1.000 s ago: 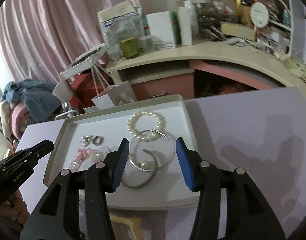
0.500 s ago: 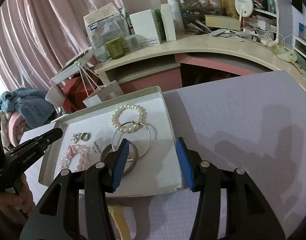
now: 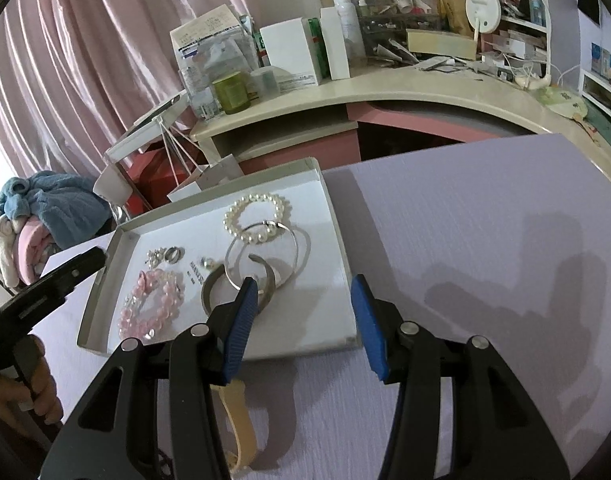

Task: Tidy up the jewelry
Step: 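Move the right tool to the yellow strap watch and grasp it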

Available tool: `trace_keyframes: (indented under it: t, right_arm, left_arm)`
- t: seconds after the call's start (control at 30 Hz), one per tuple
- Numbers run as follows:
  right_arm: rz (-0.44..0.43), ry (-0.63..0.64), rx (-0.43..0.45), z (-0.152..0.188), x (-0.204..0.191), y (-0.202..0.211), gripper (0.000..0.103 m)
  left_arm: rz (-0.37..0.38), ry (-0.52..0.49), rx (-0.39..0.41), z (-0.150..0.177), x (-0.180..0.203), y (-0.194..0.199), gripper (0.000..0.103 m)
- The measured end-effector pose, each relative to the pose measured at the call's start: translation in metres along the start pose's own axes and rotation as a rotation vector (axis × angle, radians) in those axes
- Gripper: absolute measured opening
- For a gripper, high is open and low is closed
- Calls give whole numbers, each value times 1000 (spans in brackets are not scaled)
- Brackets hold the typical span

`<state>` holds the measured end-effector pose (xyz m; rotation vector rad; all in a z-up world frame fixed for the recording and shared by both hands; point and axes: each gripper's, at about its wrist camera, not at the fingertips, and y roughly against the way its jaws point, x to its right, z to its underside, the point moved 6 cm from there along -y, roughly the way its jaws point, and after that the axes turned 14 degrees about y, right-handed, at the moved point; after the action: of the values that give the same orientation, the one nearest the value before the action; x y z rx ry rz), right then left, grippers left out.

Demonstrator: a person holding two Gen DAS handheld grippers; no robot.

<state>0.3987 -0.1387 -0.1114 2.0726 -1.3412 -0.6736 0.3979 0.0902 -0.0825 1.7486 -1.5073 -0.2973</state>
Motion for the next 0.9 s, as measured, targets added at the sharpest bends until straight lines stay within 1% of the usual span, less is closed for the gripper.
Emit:
trace_keyframes:
  t: [0.07,0.13,0.27,0.37,0.57,0.67,0.77,0.9]
  right_arm:
    - [-4,-2,-6,3,0,2,51]
    - [-10,-3,-8,8,-1,5,51]
    - [-26,3,-12,16,-5,12,55]
    - [-40,16,-18,24,-11,17,56]
    - [-70,51,-27,39,-28,27,61]
    - [-82,69,-36,45,-38,29,64]
    - [-93,94,-51,49,-48,28,70]
    - [-87,143,-67,53,-63,25,75]
  left_arm:
    - [-19,8,15,5,-9,10,65]
    - [-34,18,25,8,-17,18,66]
    - [-67,42,48,18,-35,37,68]
    - [-86,60,63,26,-46,50,69]
    - [-127,87,75,48,-62,73,73]
    - [-141,106,70,61,-69,82,74]
    - [-147,127,57,73,-75,88,74]
    - [-153,158,44,90,-81,100,74]
